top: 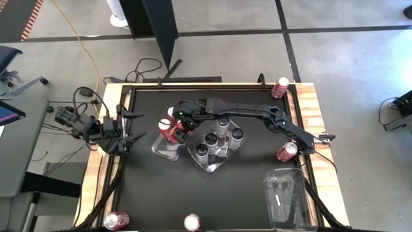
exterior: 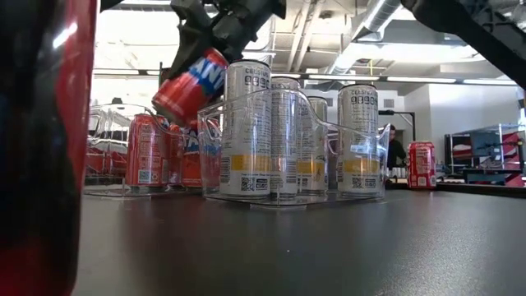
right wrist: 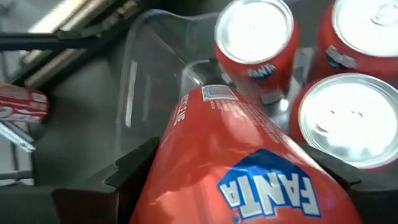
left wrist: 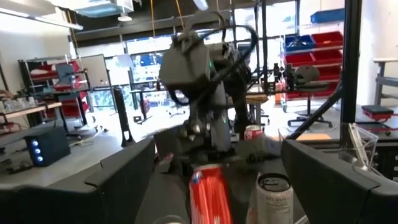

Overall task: Sort soda cans
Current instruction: Put the orange soda can into the left transparent bin

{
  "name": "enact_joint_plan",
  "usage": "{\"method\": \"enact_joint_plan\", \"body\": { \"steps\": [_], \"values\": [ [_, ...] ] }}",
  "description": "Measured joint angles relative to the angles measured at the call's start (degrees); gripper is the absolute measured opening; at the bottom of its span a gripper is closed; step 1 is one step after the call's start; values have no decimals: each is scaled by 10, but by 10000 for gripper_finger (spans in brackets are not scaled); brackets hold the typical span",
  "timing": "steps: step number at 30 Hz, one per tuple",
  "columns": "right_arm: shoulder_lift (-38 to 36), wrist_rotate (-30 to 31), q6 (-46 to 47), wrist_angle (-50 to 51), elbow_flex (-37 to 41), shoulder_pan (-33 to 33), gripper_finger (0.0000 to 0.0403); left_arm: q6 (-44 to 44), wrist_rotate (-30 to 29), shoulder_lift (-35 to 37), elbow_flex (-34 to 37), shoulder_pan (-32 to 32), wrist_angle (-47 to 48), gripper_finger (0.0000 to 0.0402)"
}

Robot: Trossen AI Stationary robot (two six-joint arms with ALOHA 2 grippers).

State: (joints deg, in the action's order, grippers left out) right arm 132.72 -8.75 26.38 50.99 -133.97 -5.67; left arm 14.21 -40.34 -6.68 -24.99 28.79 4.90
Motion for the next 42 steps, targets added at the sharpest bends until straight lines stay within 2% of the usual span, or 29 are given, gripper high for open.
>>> {"method": "enact_joint_plan", "body": {
  "steps": [11, 18, 26, 31, 42],
  "values": [
    [-1, 0, -14, -5, 1, 1, 313, -65, -2, -22, -7, 0, 89, 338],
    [-1, 1, -15, -2, 3, 4, 313, -114, -2, -83, -19, 0, 124, 291],
    [28, 6, -11, -5, 2, 8, 313, -160, 1, -165, -23, -13, 118, 249],
    [40, 14, -10, -9, 2, 7, 314, -198, 68, -227, -23, -60, 110, 243],
    [46, 25, -10, -2, 2, 2, 315, -232, 168, -342, -23, -174, 106, 242]
  ]
}}
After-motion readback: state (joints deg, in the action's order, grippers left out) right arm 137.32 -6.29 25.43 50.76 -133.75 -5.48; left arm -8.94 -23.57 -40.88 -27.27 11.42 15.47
